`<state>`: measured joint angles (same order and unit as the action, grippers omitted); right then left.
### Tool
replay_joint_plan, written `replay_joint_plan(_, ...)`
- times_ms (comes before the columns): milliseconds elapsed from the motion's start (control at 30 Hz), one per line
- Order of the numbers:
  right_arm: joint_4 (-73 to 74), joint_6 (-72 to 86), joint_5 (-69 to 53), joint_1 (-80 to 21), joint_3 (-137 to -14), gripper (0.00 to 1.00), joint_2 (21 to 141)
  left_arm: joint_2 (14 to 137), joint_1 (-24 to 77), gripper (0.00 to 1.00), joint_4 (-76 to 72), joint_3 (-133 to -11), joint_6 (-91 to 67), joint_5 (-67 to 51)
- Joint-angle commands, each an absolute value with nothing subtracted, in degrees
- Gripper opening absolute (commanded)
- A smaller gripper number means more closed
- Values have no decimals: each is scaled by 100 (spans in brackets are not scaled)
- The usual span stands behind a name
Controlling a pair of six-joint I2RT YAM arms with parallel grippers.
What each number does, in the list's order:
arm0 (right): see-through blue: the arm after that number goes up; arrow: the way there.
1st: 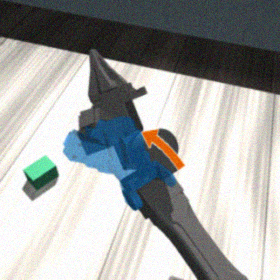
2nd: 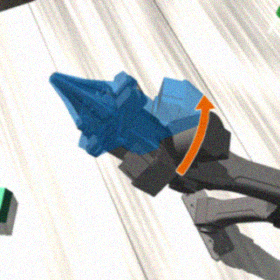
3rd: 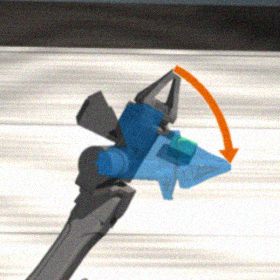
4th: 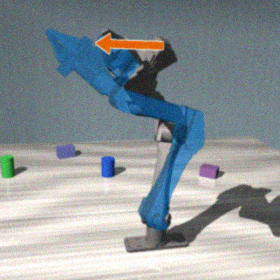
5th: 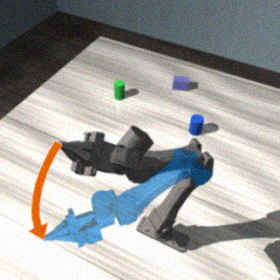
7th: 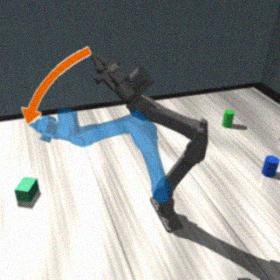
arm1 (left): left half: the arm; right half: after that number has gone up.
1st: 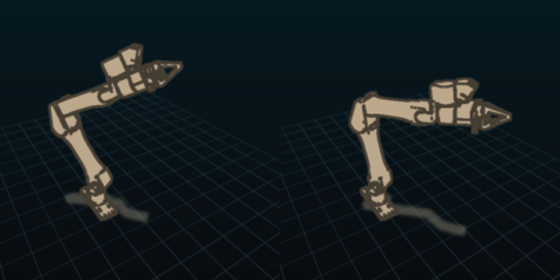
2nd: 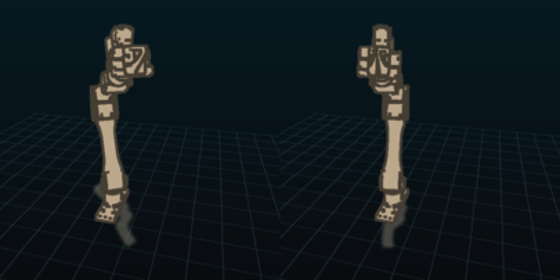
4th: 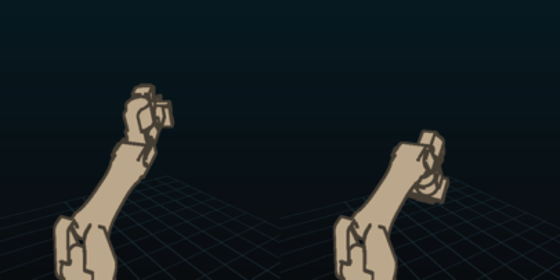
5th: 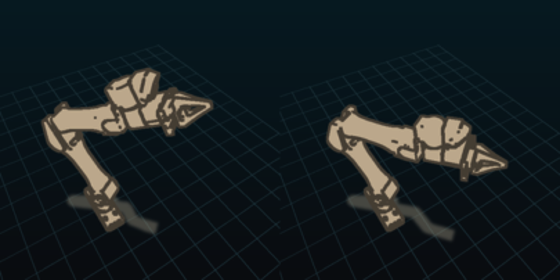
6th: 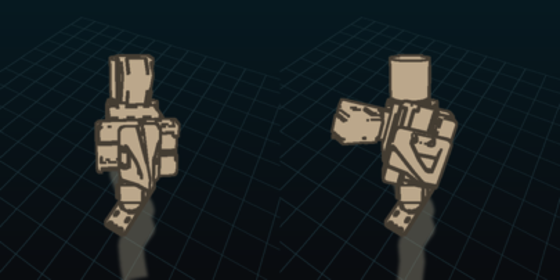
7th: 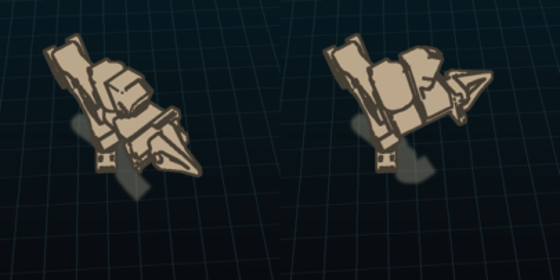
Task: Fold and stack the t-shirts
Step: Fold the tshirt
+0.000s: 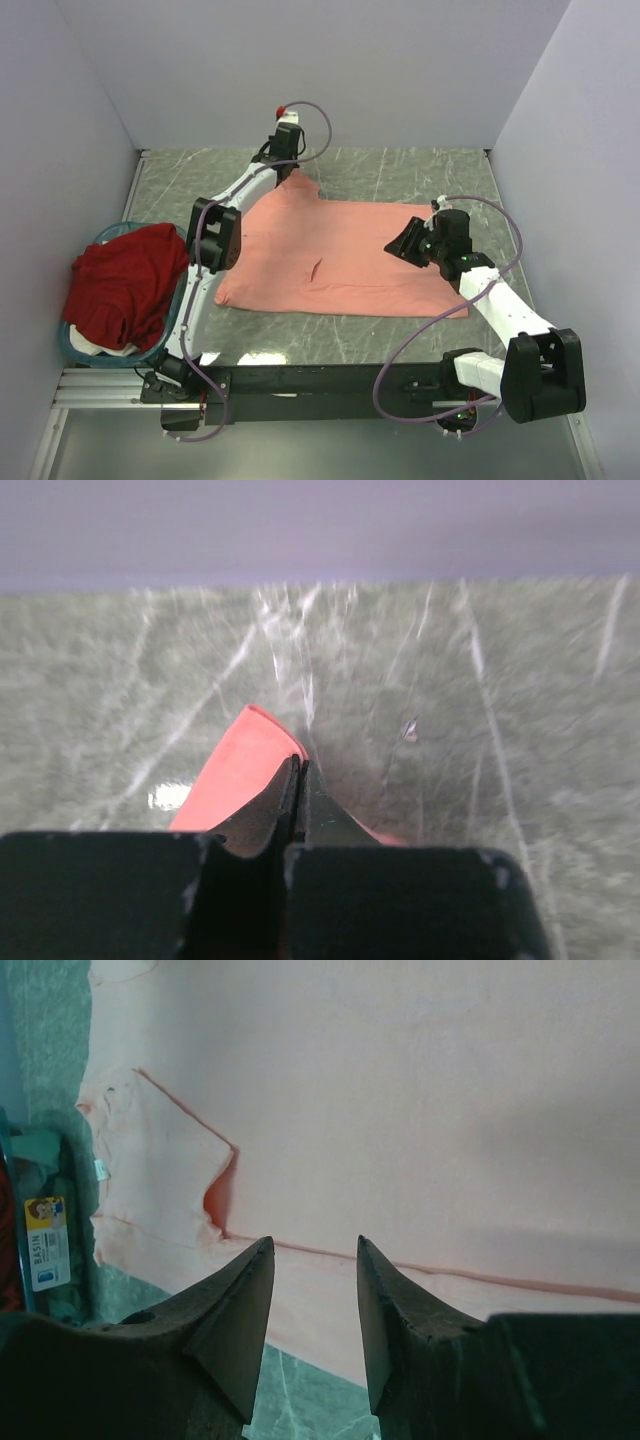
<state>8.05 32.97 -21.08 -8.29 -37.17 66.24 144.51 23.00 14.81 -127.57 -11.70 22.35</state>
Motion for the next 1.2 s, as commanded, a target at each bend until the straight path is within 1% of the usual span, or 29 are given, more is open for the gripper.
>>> replay_joint_plan(0, 606, 3243, -1916, -853, -3797, 46, 6609, 13799, 2268, 0, 1037, -12692, -1213, 2276)
replay_joint_plan(300, 615, 3383, -1363, -861, -3937, 46, 6723, 13457, 2259, 0, 1107, -12270, -1309, 2444)
replay_joint_plan(500, 1168, 3516, -265, -818, -4989, 46, 7285, 13377, 2215, 0, 1221, -12032, -1318, 2303)
replay_joint_plan(633, 1511, 3507, 130, -581, -5764, 46, 8039, 13491, 2153, 0, 1327, -11997, -1424, 2154)
replay_joint_plan(700, 1634, 3524, 272, -300, -6255, 46, 8366, 13544, 2118, 0, 1336, -11936, -1555, 2022)
replay_joint_plan(767, 1775, 3559, 238, -54, -6599, 45, 8893, 13553, 2092, 0, 1283, -11822, -1669, 1890)
replay_joint_plan(800, 1828, 3620, 115, 243, -6914, 45, 9243, 13553, 2074, 0, 1205, -11734, -1696, 1846)
replay_joint_plan(867, 1846, 3665, 18, 517, -7197, 44, 9587, 13579, 2057, 0, 1152, -11672, -1793, 1723)
replay_joint_plan(1000, 2135, 3770, -210, 1149, -8164, 43, 10605, 13676, 2030, 0, 1081, -11663, -1951, 1548)
replay_joint_plan(1033, 2240, 3797, -263, 1230, -8287, 41, 10739, 13702, 2022, 0, 1055, -11672, -1995, 1529)
replay_joint_plan(1167, 2311, 3780, -238, 1494, -8779, 41, 11257, 13746, 1995, 0, 958, -11681, -2100, 1380)
